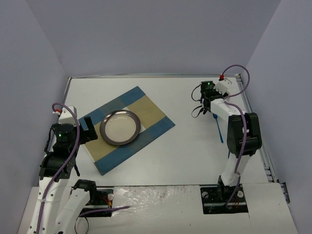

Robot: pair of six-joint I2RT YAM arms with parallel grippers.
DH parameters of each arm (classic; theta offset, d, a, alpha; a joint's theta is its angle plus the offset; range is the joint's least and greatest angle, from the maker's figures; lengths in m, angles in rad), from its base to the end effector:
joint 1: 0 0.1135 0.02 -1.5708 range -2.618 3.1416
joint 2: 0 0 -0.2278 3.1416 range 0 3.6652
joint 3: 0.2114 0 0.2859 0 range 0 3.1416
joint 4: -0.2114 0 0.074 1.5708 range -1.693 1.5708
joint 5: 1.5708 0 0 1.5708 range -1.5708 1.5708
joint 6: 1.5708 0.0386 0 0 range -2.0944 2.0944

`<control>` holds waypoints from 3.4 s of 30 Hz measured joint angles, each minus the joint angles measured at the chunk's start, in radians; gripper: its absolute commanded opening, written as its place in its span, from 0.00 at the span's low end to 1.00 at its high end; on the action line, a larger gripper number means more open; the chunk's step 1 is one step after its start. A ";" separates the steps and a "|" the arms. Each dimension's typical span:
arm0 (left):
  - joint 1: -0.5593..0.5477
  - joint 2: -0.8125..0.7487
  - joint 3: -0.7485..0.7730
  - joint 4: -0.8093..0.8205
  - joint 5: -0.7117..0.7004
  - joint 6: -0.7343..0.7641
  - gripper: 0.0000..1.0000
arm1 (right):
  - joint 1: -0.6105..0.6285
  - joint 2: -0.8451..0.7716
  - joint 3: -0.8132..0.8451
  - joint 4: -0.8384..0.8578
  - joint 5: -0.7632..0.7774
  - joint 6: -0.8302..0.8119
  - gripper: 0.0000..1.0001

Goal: Set the dinner table for one person

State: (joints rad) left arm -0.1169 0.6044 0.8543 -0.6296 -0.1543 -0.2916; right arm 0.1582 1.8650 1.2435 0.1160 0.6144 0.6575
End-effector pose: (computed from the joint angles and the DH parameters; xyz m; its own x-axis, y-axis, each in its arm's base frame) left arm 0.1921 -0.0166 0.3286 -0.3449 -0.2455 -0.9059 -0.1312 0.9683 -0.2124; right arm 0.4386 0.0474 0.1664 -0.1528 0.4813 -0.8631 0.5846 0.7482 0.3138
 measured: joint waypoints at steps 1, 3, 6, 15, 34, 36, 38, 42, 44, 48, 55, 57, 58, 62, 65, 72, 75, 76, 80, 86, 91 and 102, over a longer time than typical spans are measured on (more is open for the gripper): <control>0.000 0.000 0.000 0.000 0.000 0.000 0.97 | -0.003 0.001 0.004 0.000 0.000 0.001 0.47; 0.000 -0.001 0.000 0.000 0.000 0.000 0.97 | -0.006 0.004 0.009 0.000 0.001 0.001 0.44; -0.001 -0.001 0.000 0.000 0.000 0.000 0.97 | -0.008 0.016 0.015 0.000 0.002 0.000 0.42; -0.001 -0.004 0.000 0.000 0.000 0.000 0.97 | -0.012 0.034 0.021 -0.002 0.003 0.000 0.23; -0.002 -0.008 0.000 0.000 0.000 0.000 0.97 | -0.006 -0.094 -0.187 0.237 -0.359 -0.219 0.00; -0.002 -0.008 0.000 0.000 0.000 0.000 0.97 | 0.011 -0.113 -0.207 0.254 -0.452 -0.280 0.00; -0.002 -0.008 0.000 0.000 0.000 0.000 0.97 | 0.034 -0.125 -0.221 0.270 -0.543 -0.341 0.00; -0.002 -0.008 0.000 0.000 0.000 0.000 0.97 | 0.085 -0.140 -0.225 0.262 -0.685 -0.455 0.00; -0.002 -0.008 0.000 0.000 0.000 0.000 0.97 | 0.107 -0.142 -0.222 0.250 -0.738 -0.503 0.00; -0.002 -0.008 0.000 0.000 0.000 0.000 0.97 | 0.126 -0.142 -0.189 0.197 -0.804 -0.585 0.00; -0.002 -0.007 0.000 0.000 0.000 0.000 0.97 | 0.126 -0.142 -0.133 0.119 -0.831 -0.678 0.00; -0.002 -0.007 0.000 0.000 0.000 0.000 0.97 | 0.127 -0.142 -0.141 0.137 -0.853 -0.692 0.00; -0.002 -0.007 0.000 0.000 0.000 0.000 0.97 | 0.127 -0.142 -0.146 0.149 -0.864 -0.698 0.00; -0.002 -0.007 0.000 0.000 0.000 0.000 0.97 | 0.132 -0.142 -0.156 0.200 -0.913 -0.718 0.00; -0.002 -0.007 0.000 0.000 0.000 0.000 0.97 | 0.137 -0.142 -0.156 0.253 -0.952 -0.727 0.00; -0.002 -0.004 0.000 0.000 0.000 0.000 0.97 | 0.166 -0.127 -0.076 0.310 -1.036 -0.743 0.00; -0.002 -0.003 0.000 -0.001 0.000 0.000 0.97 | 0.189 -0.083 0.004 0.340 -1.071 -0.749 0.00; -0.002 -0.002 0.000 -0.001 0.000 0.000 0.97 | 0.198 -0.065 0.032 0.344 -1.085 -0.755 0.00; 0.000 0.003 0.000 0.000 0.000 0.000 0.97 | 0.232 0.036 0.164 0.363 -1.133 -0.779 0.00; 0.001 0.013 0.000 0.000 0.000 0.000 0.97 | 0.281 0.186 0.319 0.332 -1.183 -0.824 0.00; 0.006 0.020 0.000 -0.001 0.001 0.000 0.97 | 0.310 0.286 0.411 0.300 -1.210 -0.846 0.00; 0.013 0.024 0.000 0.000 0.005 0.000 0.97 | 0.341 0.410 0.540 0.291 -1.242 -0.845 0.00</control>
State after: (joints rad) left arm -0.1043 0.6285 0.8543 -0.6300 -0.1490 -0.2916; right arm 0.4992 2.2746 1.7838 0.4069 -0.6276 -0.1873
